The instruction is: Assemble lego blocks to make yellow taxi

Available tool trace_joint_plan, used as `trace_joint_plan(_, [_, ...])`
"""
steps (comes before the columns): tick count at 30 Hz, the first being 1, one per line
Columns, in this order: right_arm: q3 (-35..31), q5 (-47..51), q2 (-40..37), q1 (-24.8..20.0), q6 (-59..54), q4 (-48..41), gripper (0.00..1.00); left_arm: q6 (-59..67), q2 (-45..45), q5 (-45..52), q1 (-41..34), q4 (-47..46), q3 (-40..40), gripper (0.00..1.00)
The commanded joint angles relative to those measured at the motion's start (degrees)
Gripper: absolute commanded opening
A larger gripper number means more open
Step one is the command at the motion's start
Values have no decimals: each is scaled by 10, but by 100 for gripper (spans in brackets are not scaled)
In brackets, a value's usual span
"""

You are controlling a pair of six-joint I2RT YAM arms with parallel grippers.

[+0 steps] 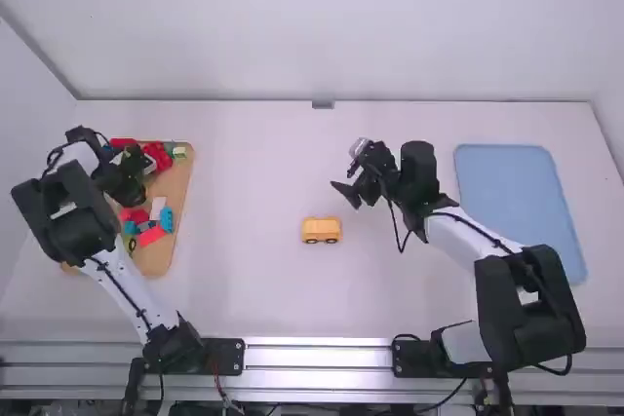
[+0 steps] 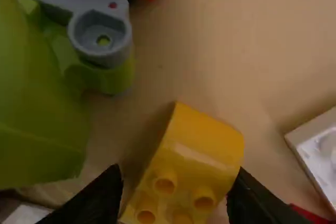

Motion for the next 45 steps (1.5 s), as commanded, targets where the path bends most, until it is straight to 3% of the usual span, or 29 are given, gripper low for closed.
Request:
trace_joint_plan(1, [4,-2,-6,-1,7,0,99,0,14,-10,-1,-7,4,46])
trace_joint_plan(6, [4,-3,-6,3,6,-1,99,-14,14,-22,-2,-6,4,29])
trace_joint_plan(8, [4,-1,-6,3,6,-1,98,-15,14,-22,-5,-5,5,26])
trace_joint_plan(14, [4,-2,-6,3,6,-1,99,-38,13,-23,-11,-35,33,32])
trace_joint_plan(16, [4,-2,-6,2,6,0,99,-63,10,-21,-21,-89,75,34])
trace_joint_plan(20, [4,-2,-6,-1,6,0,98,-128,-2,-34,-42,-156,136,19])
trace_joint_plan(26, [4,-4,-6,-1,6,0,98,-159,-39,-60,-100,-221,162,13])
trace_joint_plan(32, [4,-4,-6,4,7,0,99,-74,-113,7,-184,-221,83,2])
trace_joint_plan(39, [4,-3,-6,10,10,4,99,-31,-242,-51,-320,-104,-117,8])
trace_joint_plan(41, [4,-2,-6,12,13,8,98,2,-262,-53,-355,-102,-147,2])
trace_joint_plan(45, [4,-4,-6,12,17,13,99,7,-276,-31,-441,-92,-190,2])
